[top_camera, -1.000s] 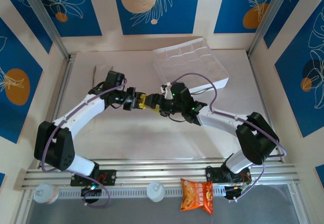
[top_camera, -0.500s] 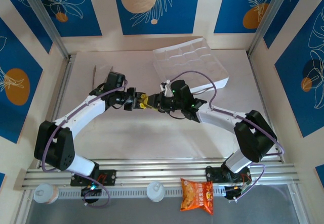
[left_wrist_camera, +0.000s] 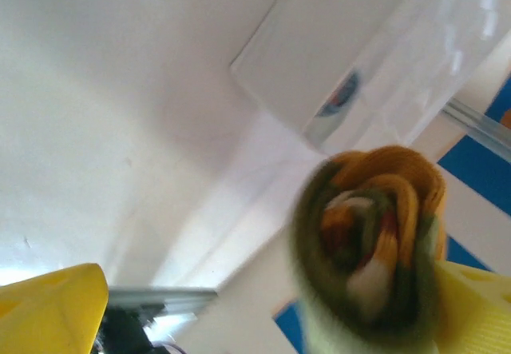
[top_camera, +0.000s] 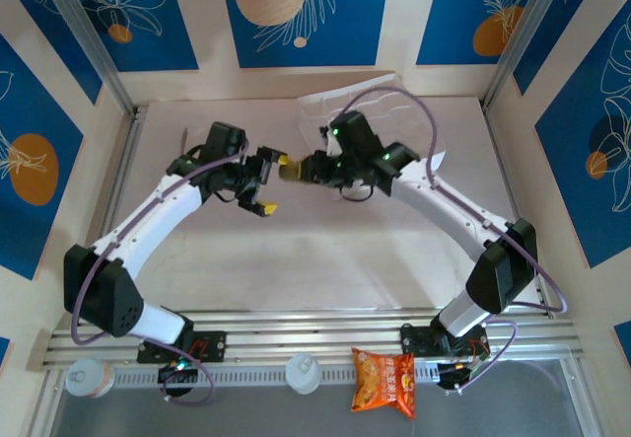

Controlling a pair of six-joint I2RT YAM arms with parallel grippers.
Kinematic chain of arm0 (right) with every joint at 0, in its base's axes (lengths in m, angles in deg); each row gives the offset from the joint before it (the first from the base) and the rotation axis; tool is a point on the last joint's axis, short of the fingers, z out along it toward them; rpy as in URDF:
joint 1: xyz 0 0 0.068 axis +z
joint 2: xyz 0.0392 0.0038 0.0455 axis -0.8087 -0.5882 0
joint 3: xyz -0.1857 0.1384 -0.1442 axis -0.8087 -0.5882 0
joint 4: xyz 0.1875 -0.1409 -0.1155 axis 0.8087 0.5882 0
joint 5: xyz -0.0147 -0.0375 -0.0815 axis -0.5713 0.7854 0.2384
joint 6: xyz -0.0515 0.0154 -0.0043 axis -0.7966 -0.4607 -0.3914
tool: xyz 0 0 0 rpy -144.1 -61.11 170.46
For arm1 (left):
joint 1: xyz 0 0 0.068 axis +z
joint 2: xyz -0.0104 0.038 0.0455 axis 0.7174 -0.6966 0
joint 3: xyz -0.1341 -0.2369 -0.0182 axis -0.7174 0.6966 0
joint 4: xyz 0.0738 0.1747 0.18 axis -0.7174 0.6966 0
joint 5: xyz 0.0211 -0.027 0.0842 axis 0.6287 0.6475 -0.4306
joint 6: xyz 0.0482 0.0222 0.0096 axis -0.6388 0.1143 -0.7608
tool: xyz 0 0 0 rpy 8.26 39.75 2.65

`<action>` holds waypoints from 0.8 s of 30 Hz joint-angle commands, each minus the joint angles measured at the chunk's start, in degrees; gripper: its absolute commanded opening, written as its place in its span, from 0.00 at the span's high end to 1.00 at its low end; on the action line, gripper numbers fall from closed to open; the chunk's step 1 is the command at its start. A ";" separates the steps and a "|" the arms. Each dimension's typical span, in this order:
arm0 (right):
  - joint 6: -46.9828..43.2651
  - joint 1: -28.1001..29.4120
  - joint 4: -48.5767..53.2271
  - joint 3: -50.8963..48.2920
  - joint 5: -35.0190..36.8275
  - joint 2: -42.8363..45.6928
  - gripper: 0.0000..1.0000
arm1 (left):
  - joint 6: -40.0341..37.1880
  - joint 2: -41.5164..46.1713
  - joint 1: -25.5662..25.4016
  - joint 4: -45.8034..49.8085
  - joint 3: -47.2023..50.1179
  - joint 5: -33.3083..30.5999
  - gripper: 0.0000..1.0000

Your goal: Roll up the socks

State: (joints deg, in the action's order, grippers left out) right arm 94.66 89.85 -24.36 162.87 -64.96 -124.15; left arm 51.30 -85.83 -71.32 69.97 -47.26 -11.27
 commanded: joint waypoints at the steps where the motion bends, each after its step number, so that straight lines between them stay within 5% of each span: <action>1: -13.68 -5.60 22.63 8.27 13.11 -3.89 1.00 | -15.63 4.94 -0.79 18.36 -4.87 -15.42 0.01; 8: -23.53 -14.13 27.84 16.87 21.37 -10.76 1.00 | -28.90 17.03 -1.06 17.98 -2.04 -26.54 0.02; 15: -28.20 -16.17 30.74 27.03 27.03 -23.12 1.00 | -36.63 27.29 -1.07 7.55 5.65 -27.75 0.03; 24: -26.25 -15.84 36.73 32.46 28.37 -28.52 1.00 | -38.74 29.98 -1.07 11.64 5.21 -28.41 0.04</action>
State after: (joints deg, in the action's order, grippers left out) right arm 68.06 73.94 8.68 193.91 -37.59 -153.46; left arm 14.78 -57.18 -71.89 80.75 -42.19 -38.24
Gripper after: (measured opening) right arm 0.251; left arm 0.962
